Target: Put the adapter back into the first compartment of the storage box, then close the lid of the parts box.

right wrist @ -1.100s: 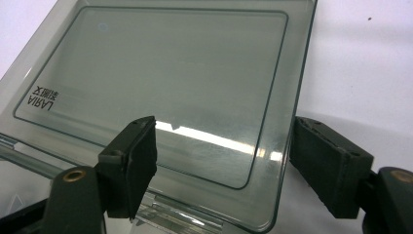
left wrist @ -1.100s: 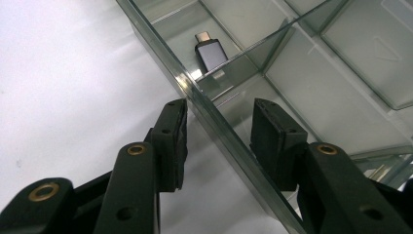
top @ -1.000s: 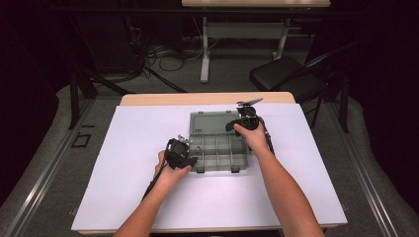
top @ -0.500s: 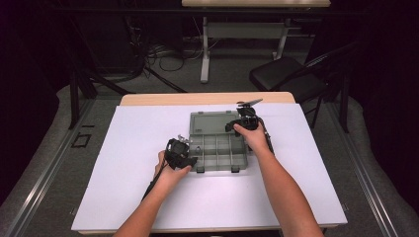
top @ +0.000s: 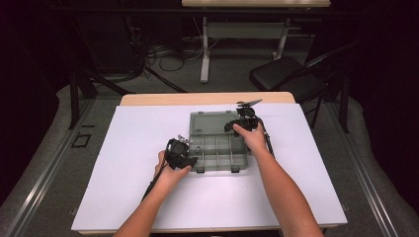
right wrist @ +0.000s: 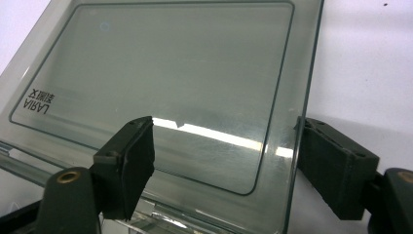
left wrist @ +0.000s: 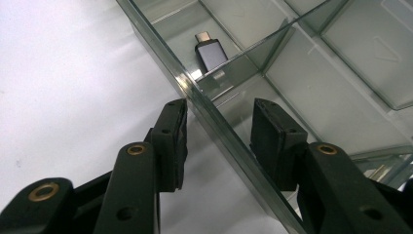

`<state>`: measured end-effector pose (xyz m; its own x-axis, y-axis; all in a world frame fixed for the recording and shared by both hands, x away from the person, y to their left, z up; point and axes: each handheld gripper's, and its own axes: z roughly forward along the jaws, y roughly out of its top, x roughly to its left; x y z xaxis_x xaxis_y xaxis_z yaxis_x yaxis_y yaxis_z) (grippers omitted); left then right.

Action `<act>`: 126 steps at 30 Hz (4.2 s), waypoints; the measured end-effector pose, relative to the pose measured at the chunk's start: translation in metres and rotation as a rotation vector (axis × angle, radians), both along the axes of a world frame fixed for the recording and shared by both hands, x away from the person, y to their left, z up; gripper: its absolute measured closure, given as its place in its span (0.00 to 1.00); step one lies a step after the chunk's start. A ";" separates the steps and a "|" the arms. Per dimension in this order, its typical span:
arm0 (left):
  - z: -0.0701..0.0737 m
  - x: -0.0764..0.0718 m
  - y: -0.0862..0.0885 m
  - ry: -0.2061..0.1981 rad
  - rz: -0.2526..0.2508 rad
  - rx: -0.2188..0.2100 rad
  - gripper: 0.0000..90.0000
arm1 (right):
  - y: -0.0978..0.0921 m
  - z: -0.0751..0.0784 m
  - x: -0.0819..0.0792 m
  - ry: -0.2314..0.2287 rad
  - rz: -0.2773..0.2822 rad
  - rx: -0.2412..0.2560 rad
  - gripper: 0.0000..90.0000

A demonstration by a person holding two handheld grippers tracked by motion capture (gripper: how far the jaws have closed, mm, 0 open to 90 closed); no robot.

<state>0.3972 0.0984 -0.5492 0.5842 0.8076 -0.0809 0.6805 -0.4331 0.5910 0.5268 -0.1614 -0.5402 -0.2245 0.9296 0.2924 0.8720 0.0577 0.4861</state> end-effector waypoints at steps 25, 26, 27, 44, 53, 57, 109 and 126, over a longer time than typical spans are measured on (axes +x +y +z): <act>0.000 0.000 0.000 -0.002 -0.001 -0.002 0.64 | -0.011 0.007 -0.001 -0.016 -0.009 0.045 0.44; 0.000 0.000 0.000 -0.002 -0.002 -0.002 0.64 | -0.012 0.007 -0.001 -0.014 -0.011 0.041 0.44; 0.000 0.000 0.000 -0.002 -0.002 -0.002 0.64 | -0.012 0.007 -0.001 -0.019 -0.011 0.041 0.45; 0.000 0.000 0.000 -0.002 -0.004 0.001 0.64 | -0.019 0.011 -0.004 -0.056 -0.001 0.048 0.59; 0.000 0.000 0.000 -0.002 -0.004 0.001 0.64 | -0.026 0.016 -0.006 -0.087 0.009 0.066 0.70; 0.000 0.000 0.000 -0.003 -0.003 0.001 0.64 | -0.030 0.019 -0.007 -0.104 0.016 0.067 0.77; 0.002 0.003 0.003 0.025 0.008 -0.023 0.61 | -0.039 0.021 -0.025 -0.233 -0.009 0.092 0.95; 0.034 0.027 0.016 -0.026 0.033 -0.107 0.43 | -0.037 0.020 -0.030 -0.244 -0.043 0.085 0.95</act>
